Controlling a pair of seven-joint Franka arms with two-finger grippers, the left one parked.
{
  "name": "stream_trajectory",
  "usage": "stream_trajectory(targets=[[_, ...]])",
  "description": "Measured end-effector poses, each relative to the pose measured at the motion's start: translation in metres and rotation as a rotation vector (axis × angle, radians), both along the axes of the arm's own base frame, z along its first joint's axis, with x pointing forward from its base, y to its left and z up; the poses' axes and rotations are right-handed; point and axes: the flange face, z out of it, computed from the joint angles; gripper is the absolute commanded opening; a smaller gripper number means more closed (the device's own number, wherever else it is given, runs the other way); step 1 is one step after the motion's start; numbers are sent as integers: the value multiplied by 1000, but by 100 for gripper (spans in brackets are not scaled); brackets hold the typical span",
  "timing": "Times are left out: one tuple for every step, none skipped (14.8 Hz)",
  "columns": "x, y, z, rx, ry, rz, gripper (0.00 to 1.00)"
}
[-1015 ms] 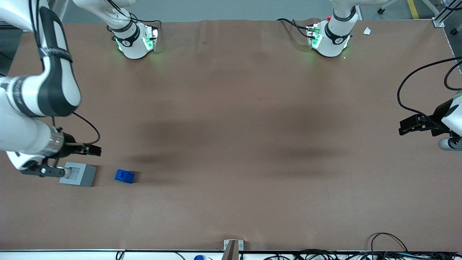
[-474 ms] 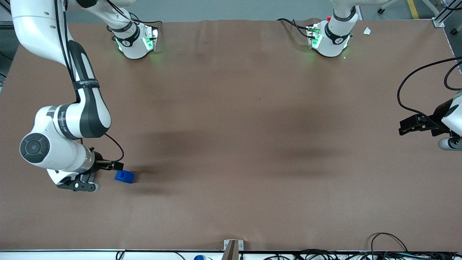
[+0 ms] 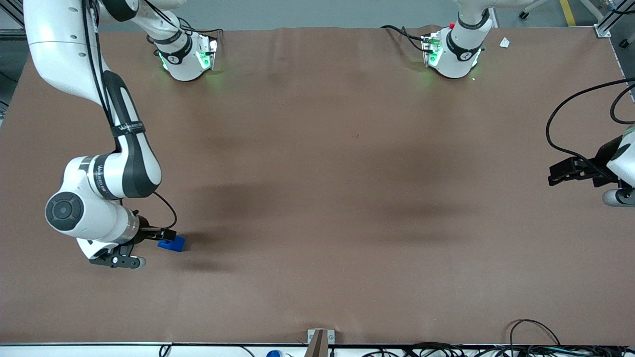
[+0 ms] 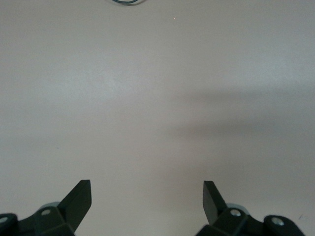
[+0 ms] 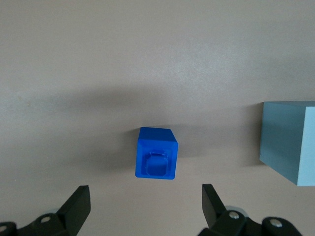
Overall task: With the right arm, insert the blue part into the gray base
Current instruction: 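Lower the right gripper around the blue block and close it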
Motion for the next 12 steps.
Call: stream_trajectory(targets=[[0,-1,-3,0,3,-1,100],[0,-1,-6,2,7,-4,100],[0,-1,-11,11,14,-10,100],[0,-1,-16,21,21,-17,100],[0,-1,-22,27,23,-22,100],[0,-1,-28,31,15,-24,100],[0,-2,-35,31,6,-26,100],[-1,-3,-41,31,2,-28,100],[-2,-4,-47,30,5,-29,100],[-3,-4,-50,30,8,-29,100],[-3,-4,-51,30,9,-30,100],[-3,-4,-52,30,10,-30,100]])
